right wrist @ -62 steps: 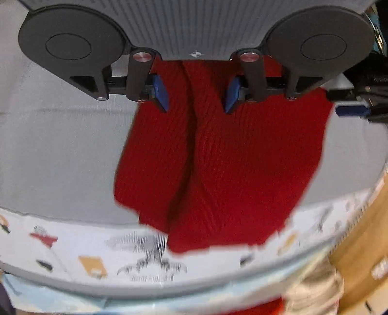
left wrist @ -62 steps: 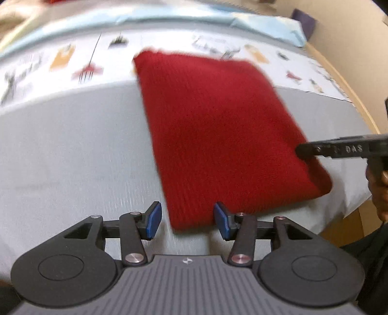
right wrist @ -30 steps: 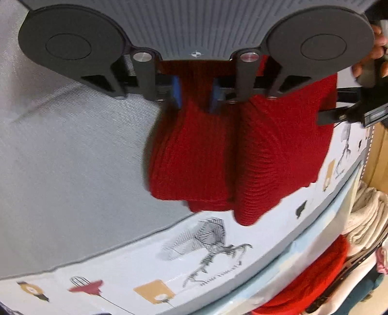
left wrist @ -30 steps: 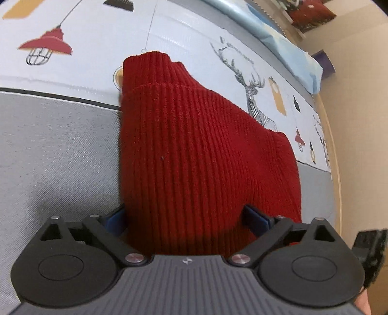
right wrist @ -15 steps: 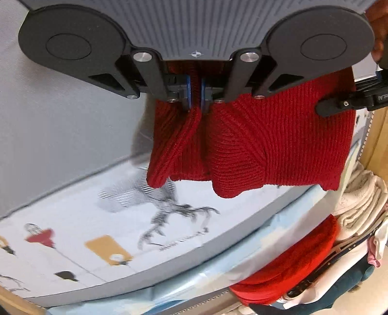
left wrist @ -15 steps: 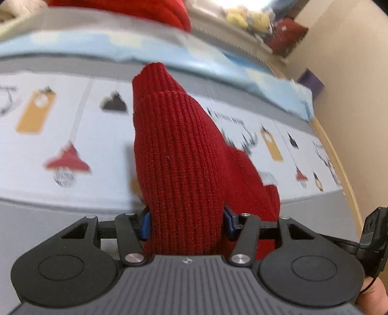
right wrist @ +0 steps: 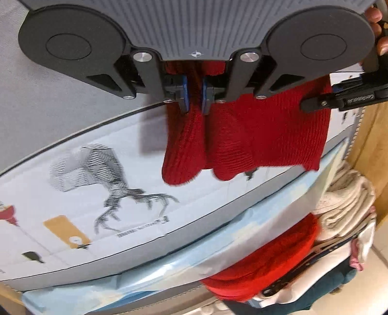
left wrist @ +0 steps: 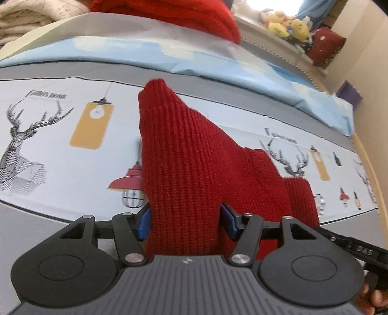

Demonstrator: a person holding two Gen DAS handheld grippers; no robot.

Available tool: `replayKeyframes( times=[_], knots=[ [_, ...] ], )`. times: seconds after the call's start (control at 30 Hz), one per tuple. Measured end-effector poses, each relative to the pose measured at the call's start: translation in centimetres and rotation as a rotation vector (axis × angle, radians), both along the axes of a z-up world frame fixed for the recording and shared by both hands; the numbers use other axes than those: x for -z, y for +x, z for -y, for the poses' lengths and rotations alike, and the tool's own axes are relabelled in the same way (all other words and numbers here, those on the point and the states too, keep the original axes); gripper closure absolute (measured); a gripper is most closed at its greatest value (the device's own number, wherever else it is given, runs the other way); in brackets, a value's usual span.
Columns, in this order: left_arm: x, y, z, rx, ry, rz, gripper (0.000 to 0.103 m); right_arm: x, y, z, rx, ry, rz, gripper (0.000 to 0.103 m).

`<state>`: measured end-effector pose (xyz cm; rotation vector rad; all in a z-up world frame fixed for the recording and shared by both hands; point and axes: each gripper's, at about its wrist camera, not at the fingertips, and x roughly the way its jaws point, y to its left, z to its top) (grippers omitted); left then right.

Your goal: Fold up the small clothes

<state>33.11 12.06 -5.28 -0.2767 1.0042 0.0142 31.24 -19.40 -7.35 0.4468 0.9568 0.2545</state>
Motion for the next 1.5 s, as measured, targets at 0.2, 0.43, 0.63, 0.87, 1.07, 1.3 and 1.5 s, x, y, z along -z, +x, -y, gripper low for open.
replayKeyframes(
  times=[0.2,0.43,0.63,0.87,1.07,1.3,1.5],
  knots=[
    [-1.6,-1.0,-0.6,-0.004,-0.011,0.076,0.037,-0.7,-1.4,0.8,-0.017,0.027,0.007,0.06],
    [-2.2,-2.0,0.5,0.034,0.043,0.082,0.037,1.0,-2.8,-2.2,-0.26,0.008,-0.092,0.058],
    [-2.3,-2.7,0.4,0.041,0.031,0.069,0.037,1.8,-4.3,-3.6,-0.35,-0.111,-0.116,0.082],
    [2.0,-2.6,1.1,0.127,0.124,-0.134,0.017,2.4,-5.0,-2.7,-0.364,-0.127,-0.173,0.083],
    [0.4,-4.0,0.7,0.146,0.075,-0.115,0.024,2.2,-5.2,-2.8,-0.371,-0.132,-0.157,0.081],
    [3.3,-6.3,2.4,0.241,0.202,-0.215,0.016,1.7,-5.9,-2.6,-0.307,-0.231,-0.129,0.05],
    [-2.0,-10.5,3.7,0.236,0.381,-0.017,0.015,-3.6,-9.3,-1.6,-0.194,-0.37,0.128,0.045]
  ],
)
